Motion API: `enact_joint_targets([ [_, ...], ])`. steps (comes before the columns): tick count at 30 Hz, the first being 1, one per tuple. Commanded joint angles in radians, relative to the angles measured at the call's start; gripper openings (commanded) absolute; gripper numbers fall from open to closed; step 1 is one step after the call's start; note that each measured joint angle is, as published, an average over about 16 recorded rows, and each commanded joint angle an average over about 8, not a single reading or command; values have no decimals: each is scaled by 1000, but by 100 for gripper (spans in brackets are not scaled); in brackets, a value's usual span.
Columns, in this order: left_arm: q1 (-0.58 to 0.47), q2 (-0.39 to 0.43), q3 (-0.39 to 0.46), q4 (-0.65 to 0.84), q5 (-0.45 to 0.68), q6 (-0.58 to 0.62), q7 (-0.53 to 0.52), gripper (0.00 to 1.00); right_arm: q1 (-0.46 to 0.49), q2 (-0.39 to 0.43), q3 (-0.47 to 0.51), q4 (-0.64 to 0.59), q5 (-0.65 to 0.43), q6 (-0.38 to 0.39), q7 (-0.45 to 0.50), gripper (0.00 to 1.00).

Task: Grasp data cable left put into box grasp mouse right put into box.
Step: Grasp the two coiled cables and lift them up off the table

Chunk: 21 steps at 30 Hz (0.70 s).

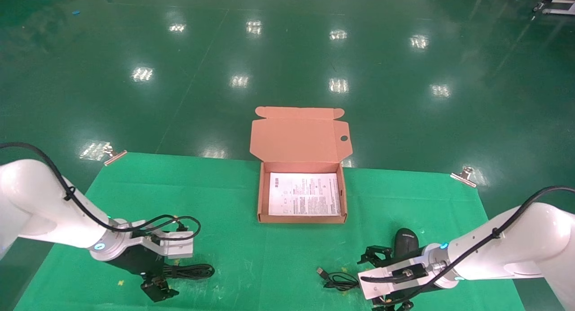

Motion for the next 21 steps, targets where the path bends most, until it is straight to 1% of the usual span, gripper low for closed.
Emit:
enact_joint_targets([
  [1,-2,6,0,20,0,-6,7,0,2,-7,-1,-20,0,5,-8,0],
  [21,0,-2,0,-6,0,2,0,0,0,2,0,5,1,-2,0,0],
])
